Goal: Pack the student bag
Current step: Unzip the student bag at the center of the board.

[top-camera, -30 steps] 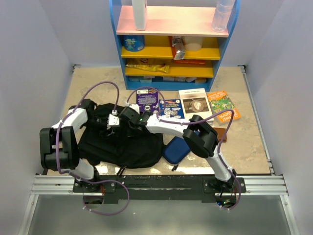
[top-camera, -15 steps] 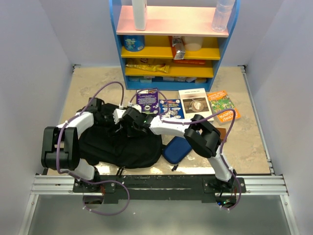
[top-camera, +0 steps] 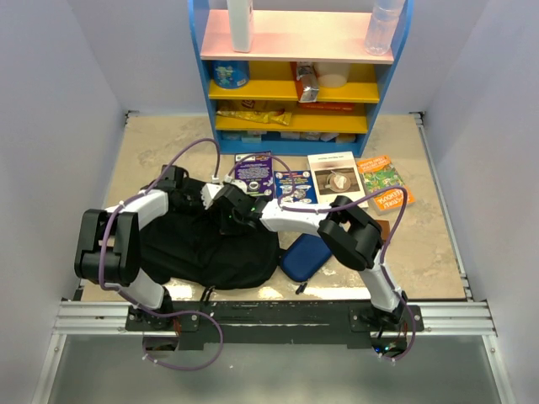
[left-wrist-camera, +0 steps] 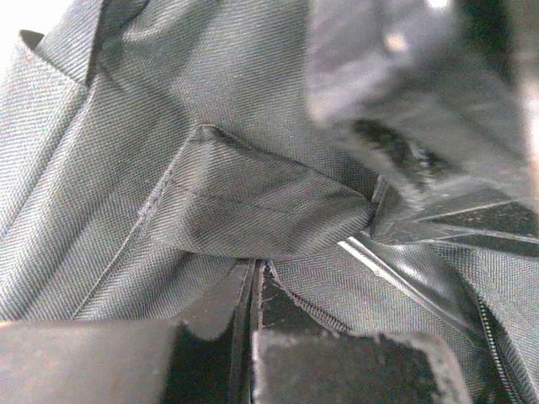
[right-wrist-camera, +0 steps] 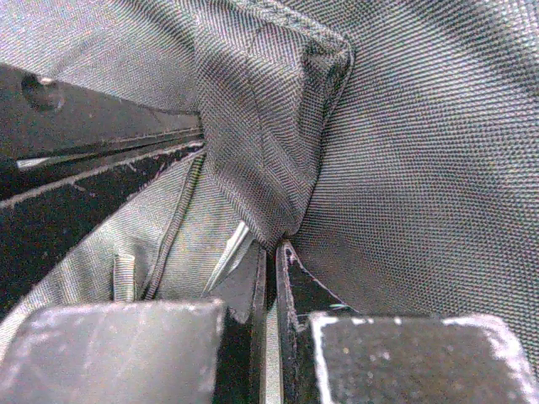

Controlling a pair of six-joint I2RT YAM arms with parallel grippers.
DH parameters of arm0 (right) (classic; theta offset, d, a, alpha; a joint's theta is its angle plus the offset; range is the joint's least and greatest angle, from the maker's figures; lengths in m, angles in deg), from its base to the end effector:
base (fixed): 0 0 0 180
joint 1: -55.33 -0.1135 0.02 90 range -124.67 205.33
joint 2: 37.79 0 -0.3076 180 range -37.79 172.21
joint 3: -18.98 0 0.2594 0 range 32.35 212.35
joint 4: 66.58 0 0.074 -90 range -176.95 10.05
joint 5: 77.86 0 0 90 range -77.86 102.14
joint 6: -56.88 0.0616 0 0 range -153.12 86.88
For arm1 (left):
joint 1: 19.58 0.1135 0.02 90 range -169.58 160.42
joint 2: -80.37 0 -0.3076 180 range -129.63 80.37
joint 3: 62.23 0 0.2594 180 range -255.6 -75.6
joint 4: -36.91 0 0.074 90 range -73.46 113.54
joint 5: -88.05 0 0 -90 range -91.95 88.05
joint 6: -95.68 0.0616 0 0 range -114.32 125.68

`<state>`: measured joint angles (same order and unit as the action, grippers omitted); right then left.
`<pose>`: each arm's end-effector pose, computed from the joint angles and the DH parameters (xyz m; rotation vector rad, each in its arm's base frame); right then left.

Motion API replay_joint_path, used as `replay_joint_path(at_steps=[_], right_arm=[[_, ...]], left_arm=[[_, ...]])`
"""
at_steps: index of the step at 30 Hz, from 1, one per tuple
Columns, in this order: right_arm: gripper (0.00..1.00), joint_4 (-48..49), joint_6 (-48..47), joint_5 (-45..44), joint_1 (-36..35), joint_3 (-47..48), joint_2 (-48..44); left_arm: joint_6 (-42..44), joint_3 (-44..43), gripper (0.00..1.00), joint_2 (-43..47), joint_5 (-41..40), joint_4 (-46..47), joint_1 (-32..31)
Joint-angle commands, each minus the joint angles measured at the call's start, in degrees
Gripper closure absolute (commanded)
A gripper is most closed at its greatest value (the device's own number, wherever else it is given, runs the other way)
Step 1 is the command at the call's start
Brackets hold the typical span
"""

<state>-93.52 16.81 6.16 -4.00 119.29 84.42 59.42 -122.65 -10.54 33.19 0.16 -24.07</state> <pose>0.2675 0.4385 0.1752 -0.1594 2.5502 0.7049 0.2928 -0.0586 0.1748 1.3491 2.0964 -0.5075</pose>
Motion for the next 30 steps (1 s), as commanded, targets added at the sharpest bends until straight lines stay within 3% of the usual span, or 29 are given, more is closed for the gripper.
replay_joint_path(at_steps=[1, 6, 20, 22, 23, 24, 26, 30], right_arm=[[1.00, -1.1, -0.7, 0.7, -1.0, -2.0, 0.0], [1.00, -0.9, -0.6, 0.4, -0.8, -1.8, 0.4], [1.00, -0.1, 0.2, -0.9, 0.3, -2.6, 0.6], [1.00, 0.3, 0.1, -0.8, 0.3, -2.6, 0.7], [1.00, 0.2, 0.1, -0.8, 0.3, -2.7, 0.7], [1.00, 0.3, 0.1, -0.9, 0.3, -2.8, 0.6], [1.00, 0.6, 0.1, -1.1, 0.3, -3.3, 0.3], [1.00, 0.6, 0.3, -1.4, 0.3, -3.4, 0.6]], left_arm=[[-3.3, -1.2, 1.00, -2.3, -9.2, -0.4, -0.4], [-3.7, -3.6, 1.00, 1.1, -7.4, -3.0, -0.2], [2.7, -15.4, 0.99, 6.8, 4.8, -25.7, 6.7], [2.0, -12.4, 0.73, 6.2, 3.6, -24.6, 6.1], [1.2, -10.7, 0.51, 6.3, 2.1, -23.5, 5.2], [-1.2, -8.8, 0.39, 7.4, 1.1, -21.7, 4.9], [-4.1, -3.7, 0.28, 8.9, -1.8, -15.8, 1.6], [-11.6, -0.5, 0.24, 11.6, -6.6, -8.9, -2.6]])
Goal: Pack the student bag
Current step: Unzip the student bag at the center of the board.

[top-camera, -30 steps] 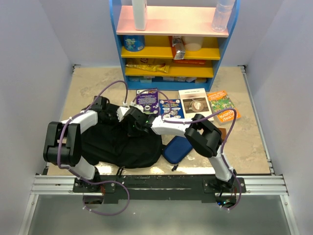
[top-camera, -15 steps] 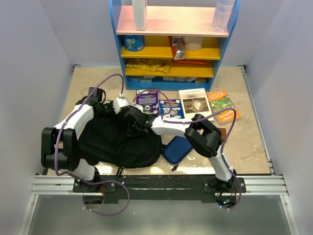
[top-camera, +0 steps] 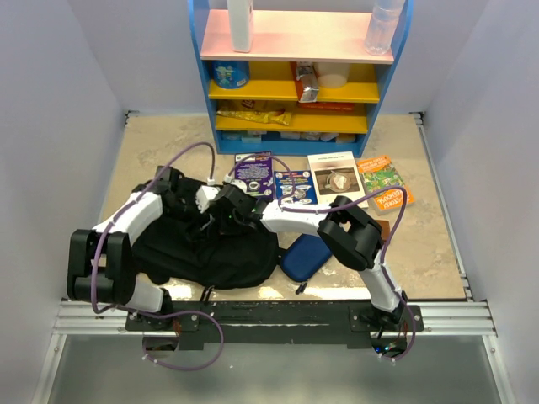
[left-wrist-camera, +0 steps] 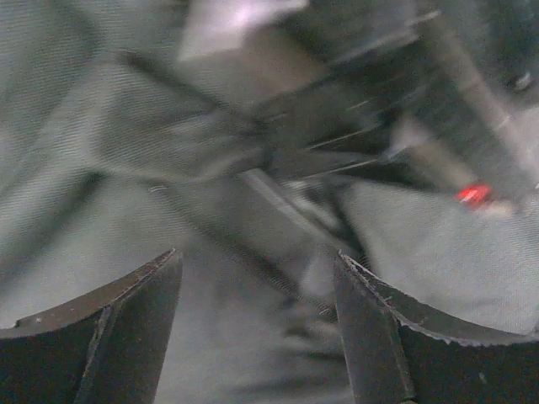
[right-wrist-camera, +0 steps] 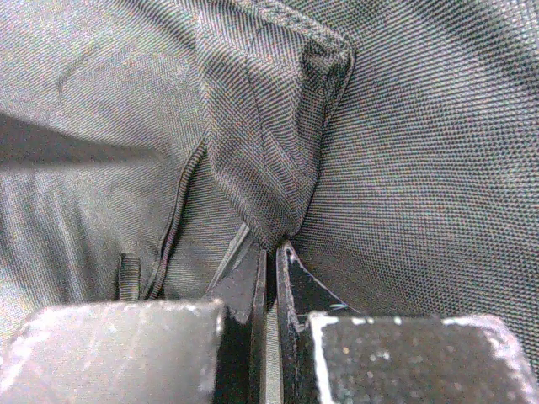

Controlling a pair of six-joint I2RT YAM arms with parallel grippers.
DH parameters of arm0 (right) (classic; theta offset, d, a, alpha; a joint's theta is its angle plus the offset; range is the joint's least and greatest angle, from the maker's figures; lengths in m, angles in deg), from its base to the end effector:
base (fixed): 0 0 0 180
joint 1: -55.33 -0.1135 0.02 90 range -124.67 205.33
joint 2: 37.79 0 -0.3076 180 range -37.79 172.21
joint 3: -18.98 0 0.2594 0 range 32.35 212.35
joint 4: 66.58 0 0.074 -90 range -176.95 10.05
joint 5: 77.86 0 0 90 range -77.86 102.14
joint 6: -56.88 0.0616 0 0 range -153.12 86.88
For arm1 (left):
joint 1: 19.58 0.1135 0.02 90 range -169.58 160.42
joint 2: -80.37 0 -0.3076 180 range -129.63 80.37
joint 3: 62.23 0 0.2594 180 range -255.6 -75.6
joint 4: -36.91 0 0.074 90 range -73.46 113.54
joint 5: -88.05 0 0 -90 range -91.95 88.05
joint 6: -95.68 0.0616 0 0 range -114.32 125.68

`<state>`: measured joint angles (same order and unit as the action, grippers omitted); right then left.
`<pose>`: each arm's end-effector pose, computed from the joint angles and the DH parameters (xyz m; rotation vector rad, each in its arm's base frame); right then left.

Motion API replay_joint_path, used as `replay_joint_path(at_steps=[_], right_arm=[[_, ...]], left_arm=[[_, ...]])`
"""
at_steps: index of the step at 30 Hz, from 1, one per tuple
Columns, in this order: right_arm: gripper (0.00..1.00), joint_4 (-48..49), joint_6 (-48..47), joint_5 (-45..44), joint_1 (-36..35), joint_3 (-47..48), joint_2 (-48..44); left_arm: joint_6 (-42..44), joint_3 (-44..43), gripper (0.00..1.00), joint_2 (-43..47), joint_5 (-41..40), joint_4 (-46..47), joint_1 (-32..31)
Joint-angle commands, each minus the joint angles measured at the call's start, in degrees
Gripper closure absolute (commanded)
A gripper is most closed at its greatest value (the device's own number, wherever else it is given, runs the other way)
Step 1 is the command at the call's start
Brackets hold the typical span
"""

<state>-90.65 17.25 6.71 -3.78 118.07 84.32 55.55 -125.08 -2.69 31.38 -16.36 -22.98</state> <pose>0.2691 0.4384 0.1735 -0.1461 2.5314 0.7442 0.2595 -0.0493 0.2089 1.2650 2.2707 -0.5656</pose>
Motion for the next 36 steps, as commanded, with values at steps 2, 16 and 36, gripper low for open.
replay_joint_path(at_steps=[2, 16, 36], right_arm=[[1.00, -2.3, -0.2, -2.1, 0.0, -2.0, 0.8], [1.00, -2.0, -0.3, -2.0, 0.0, -1.2, 1.5], [1.00, 2.1, 3.3, 1.7, 1.8, -5.0, 1.8]], left_arm=[[-9.9, 2.4, 0.25, 4.1, -9.2, 10.5, -5.8], [-15.1, 6.1, 0.37, 0.1, -25.2, 18.3, -10.1], [-9.1, 12.9, 0.27, 3.8, -28.8, 19.1, -10.0]])
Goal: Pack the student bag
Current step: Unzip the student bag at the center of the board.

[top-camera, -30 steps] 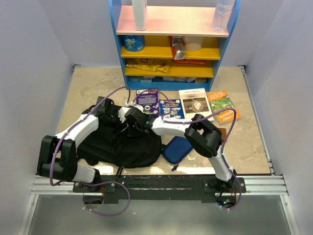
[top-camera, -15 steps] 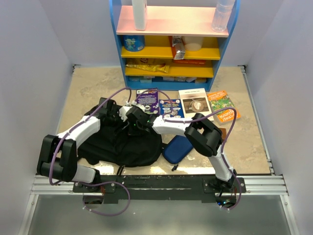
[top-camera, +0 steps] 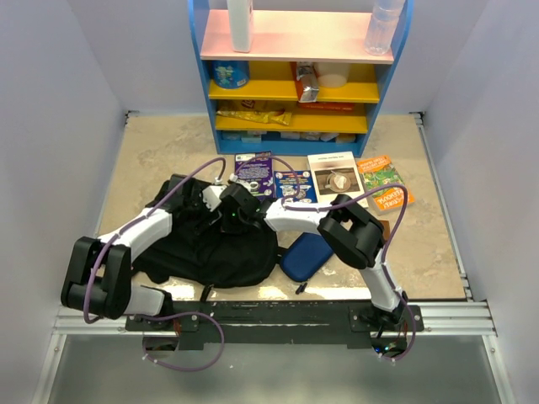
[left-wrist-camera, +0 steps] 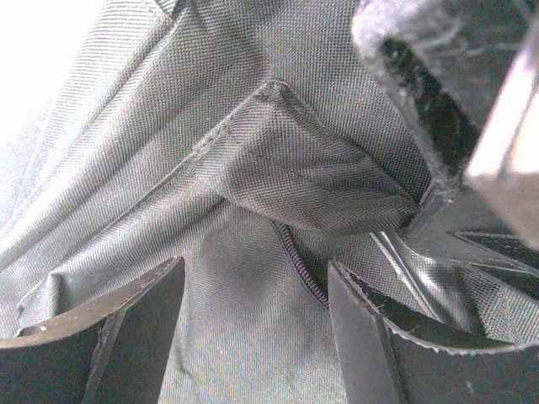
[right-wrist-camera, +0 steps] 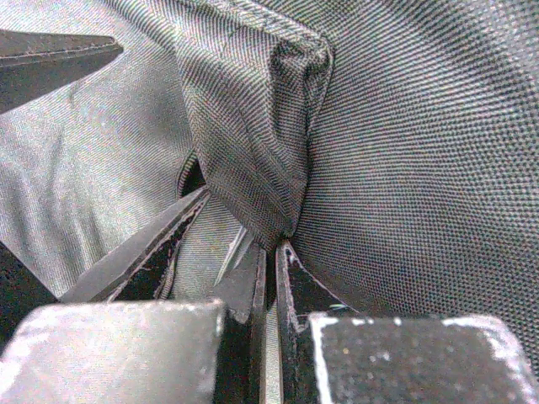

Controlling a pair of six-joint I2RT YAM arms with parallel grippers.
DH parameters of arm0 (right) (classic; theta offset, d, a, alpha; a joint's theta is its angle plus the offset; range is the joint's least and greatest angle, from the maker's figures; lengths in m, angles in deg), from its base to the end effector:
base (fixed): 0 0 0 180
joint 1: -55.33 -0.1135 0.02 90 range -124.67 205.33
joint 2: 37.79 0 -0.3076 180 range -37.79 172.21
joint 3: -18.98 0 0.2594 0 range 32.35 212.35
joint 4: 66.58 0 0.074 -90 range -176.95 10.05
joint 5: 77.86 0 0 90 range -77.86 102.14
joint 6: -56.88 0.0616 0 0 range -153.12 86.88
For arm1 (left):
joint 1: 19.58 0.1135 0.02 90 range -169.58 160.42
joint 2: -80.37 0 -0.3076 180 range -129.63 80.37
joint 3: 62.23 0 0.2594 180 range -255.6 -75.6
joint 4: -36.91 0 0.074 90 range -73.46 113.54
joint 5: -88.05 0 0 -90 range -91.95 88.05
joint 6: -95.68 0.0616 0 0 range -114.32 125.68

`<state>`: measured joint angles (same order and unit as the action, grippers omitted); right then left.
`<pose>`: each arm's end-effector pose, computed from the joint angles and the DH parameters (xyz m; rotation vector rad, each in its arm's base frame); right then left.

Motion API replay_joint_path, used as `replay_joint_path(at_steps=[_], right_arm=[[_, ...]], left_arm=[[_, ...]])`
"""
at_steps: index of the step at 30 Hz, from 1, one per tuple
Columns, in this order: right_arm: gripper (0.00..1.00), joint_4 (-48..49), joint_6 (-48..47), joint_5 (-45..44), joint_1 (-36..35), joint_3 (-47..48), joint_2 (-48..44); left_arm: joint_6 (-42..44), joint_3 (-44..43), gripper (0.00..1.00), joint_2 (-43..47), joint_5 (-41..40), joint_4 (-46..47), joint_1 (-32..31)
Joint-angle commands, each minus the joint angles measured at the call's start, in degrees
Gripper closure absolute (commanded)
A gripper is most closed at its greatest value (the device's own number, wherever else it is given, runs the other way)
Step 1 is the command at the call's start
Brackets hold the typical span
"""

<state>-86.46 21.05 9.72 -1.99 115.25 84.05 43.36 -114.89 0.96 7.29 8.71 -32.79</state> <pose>0.2783 0.4290 0.1663 -0.0480 2.5457 0.8317 0.2631 -0.0719 0.1888 1.1367 2.2399 -0.0303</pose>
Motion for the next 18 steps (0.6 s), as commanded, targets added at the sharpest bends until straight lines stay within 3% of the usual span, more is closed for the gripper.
replay_joint_path(at_steps=[1, 6, 9, 13, 16, 18], right_arm=[[1.00, -2.0, -0.5, -1.2, -0.1, -2.3, 2.1], [1.00, -1.3, 0.5, -0.6, 0.0, -3.3, 2.0], [1.00, -1.1, 1.1, -0.2, 0.4, -4.1, 2.1], [1.00, -0.9, 1.9, 0.7, 0.7, -4.7, 2.6], [1.00, -0.6, 2.6, 1.2, 1.1, -5.1, 2.9], [1.00, -0.6, 3.0, 1.5, 1.2, -5.2, 3.2]], left_arm=[[3.0, 2.7, 0.27, -0.1, -4.9, -5.9, -0.3], [2.7, 2.6, 0.32, -2.8, -4.5, -5.6, -0.2], [3.0, 3.2, 0.46, -3.1, -4.5, -5.1, -0.3], [3.5, 2.0, 0.81, -2.9, -5.6, -6.3, 1.7], [3.9, -1.0, 0.99, -2.1, -3.2, -9.0, 5.5], [4.3, -3.5, 1.00, -1.9, -1.8, -11.4, 6.9]])
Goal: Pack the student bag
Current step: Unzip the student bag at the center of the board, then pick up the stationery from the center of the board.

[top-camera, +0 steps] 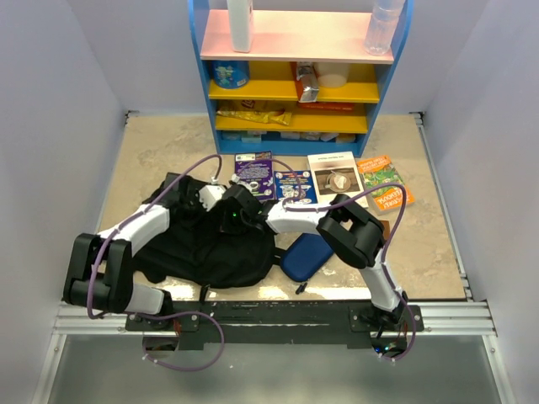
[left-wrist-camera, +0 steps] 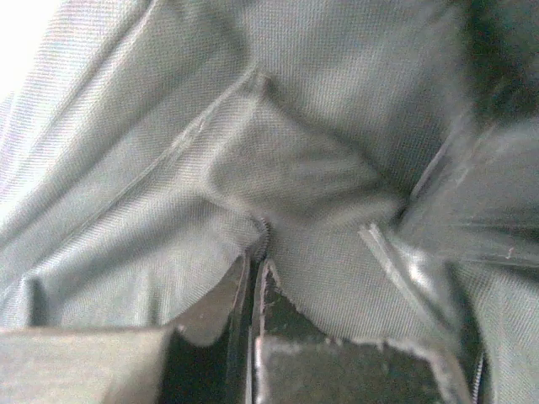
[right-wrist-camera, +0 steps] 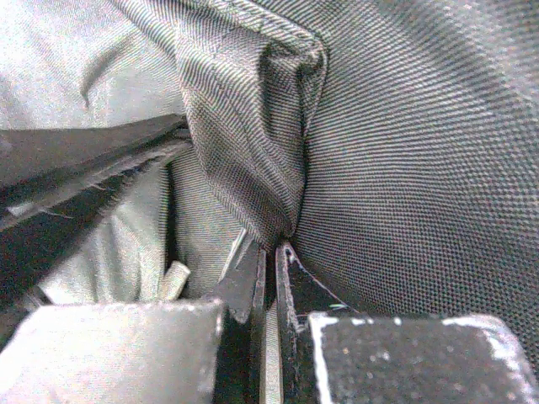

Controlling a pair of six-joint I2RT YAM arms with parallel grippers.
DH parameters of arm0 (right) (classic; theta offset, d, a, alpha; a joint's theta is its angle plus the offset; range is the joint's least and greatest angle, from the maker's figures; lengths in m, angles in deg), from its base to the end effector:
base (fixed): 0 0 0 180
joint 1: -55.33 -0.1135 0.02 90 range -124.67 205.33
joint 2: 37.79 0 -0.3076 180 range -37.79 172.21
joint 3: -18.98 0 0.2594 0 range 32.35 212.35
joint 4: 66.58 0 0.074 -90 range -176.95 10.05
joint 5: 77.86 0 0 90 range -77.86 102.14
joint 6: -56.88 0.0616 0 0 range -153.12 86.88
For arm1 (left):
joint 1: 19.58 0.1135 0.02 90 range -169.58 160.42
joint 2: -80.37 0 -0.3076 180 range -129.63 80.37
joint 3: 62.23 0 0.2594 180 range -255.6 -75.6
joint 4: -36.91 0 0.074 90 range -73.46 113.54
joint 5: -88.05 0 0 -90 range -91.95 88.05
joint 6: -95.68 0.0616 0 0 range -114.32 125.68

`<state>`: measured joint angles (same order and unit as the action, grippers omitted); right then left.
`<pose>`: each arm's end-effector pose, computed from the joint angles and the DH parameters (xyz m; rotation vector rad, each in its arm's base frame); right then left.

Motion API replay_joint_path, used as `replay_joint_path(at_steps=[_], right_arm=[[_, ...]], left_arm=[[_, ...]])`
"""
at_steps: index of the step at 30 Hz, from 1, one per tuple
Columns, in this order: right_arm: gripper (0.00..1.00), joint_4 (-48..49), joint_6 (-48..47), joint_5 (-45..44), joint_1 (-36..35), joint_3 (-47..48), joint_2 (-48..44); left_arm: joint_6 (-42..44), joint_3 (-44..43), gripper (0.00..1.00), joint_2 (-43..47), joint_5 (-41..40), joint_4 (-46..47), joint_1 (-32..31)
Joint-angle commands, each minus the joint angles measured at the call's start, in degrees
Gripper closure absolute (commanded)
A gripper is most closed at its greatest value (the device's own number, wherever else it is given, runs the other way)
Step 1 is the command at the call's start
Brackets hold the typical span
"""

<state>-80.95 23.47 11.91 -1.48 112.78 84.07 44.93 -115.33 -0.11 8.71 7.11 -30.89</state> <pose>0.2801 0.4278 0.1612 -0.0026 2.5269 0.9280 0.2649 -0.0646 0.1845 1.1488 2.2690 -0.0494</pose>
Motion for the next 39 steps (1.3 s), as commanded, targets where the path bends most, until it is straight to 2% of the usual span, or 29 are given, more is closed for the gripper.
replay_joint_path(at_steps=[1, 3, 13, 18, 20, 21, 23, 24, 29, 33, 35, 37, 39], right_arm=[[1.00, -6.0, 0.7, -0.5, 0.8, -2.8, 3.3], [1.00, -6.0, 0.8, -0.3, 0.9, -3.0, 3.5], [1.00, -4.5, -0.4, -0.8, 0.9, -2.1, 2.3], [1.00, -3.1, -4.3, -2.7, 1.0, 0.0, -0.3], [0.87, -3.5, -7.3, -5.6, 1.0, 1.4, -1.8], [0.67, -4.5, -8.2, -6.5, 1.1, 1.8, -3.6], [0.54, -5.1, -10.8, -9.3, 1.7, 2.3, -5.7], [0.42, -5.9, -11.2, -9.8, 2.2, 2.3, -7.6], [0.24, -7.9, -12.1, -11.1, 8.5, -2.3, -15.9], [0.02, -13.3, -7.6, -12.3, 15.4, -9.4, -25.1], [0.01, -14.3, -4.0, -10.9, 21.1, -15.7, -30.6], [0.01, -19.7, -1.0, -12.3, 25.4, -19.8, -33.5], [0.01, -28.9, 1.0, -20.9, 26.8, -20.7, -36.8]], left_arm=[[2.9, -3.8, 1.00, -0.8, -1.4, -10.7, 6.2], [3.1, -5.9, 1.00, -0.3, 0.4, -13.1, 6.7], [3.7, -17.0, 1.00, 2.7, 20.0, -26.2, 8.5], [5.0, -22.0, 1.00, 2.4, 23.4, -29.2, 9.6], [5.5, -23.2, 1.00, 2.1, 23.9, -29.5, 10.2], [5.6, -23.5, 1.00, 2.0, 23.9, -29.5, 10.3], [5.8, -23.8, 1.00, 1.4, 23.8, -29.7, 10.6], [5.9, -24.1, 1.00, 1.2, 23.8, -30.0, 10.6], [6.8, -23.7, 1.00, 1.5, 23.5, -30.1, 10.6], [7.2, -23.3, 1.00, 1.7, 22.3, -29.5, 10.6], [7.4, -23.1, 1.00, 1.8, 22.0, -29.3, 10.6], [7.4, -23.0, 1.00, 1.7, 21.8, -28.9, 10.6], [7.4, -23.0, 1.00, 1.5, 21.8, -28.8, 10.6]])
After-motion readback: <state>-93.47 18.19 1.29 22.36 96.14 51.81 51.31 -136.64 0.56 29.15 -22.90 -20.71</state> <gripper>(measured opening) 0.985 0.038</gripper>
